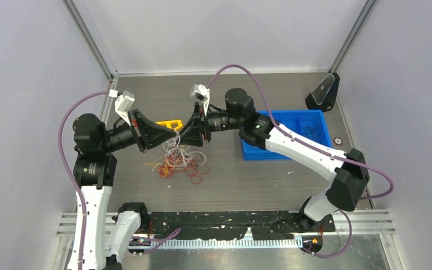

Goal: Untangle the cables

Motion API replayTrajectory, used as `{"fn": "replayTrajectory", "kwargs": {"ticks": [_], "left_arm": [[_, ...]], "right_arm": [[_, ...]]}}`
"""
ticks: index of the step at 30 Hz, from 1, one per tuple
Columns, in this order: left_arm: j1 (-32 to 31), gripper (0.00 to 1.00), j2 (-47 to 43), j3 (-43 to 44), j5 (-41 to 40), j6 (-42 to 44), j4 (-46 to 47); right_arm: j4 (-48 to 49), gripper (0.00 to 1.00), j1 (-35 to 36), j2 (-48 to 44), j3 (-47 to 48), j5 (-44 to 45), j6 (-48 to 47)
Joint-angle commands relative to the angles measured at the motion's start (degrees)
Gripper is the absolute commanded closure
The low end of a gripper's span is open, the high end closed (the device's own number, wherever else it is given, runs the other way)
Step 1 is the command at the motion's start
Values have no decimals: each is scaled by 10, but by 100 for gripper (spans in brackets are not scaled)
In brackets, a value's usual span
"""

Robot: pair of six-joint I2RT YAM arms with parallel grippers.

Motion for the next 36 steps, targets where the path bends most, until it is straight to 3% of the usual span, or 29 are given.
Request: {"fn": "replayTrajectory", "kwargs": {"ticks": [1, 6, 10, 13, 17, 21, 28, 31, 32, 34, 36], "left_arm": [[-6, 100, 29, 12, -1, -29, 47], [-6, 100, 50, 10, -3, -53, 72], [-39, 100, 52, -4, 2, -71, 92], [-67, 100, 51, -6, 9, -78, 98], [-78, 100, 54, -2, 17, -81, 99], [-78, 100, 68, 13, 5, -86, 110], [-79, 100, 81, 28, 1, -132, 161], [-79, 100, 78, 29, -1, -131, 163], [-78, 88, 78, 34, -6, -123, 153], [-75, 46, 80, 58, -15, -88, 115], [-67, 32, 84, 95, -37, -33, 59]], "right_arm": [[47, 50, 3, -80, -16, -43, -20], [68, 44, 3, -110, -51, -46, -16], [77, 32, 3, -103, -55, -34, -8], [56, 25, 3, -89, -49, 19, -21], [42, 23, 3, -74, -49, 57, -47], [64, 37, 9, -66, -49, 52, -35], [68, 86, 10, -82, -46, 88, -30], [53, 94, 0, -104, -53, 94, -32], [47, 94, -6, -116, -54, 93, -35], [20, 95, -19, -140, -54, 89, -40], [-13, 95, -42, -168, -51, 85, -46]]}}
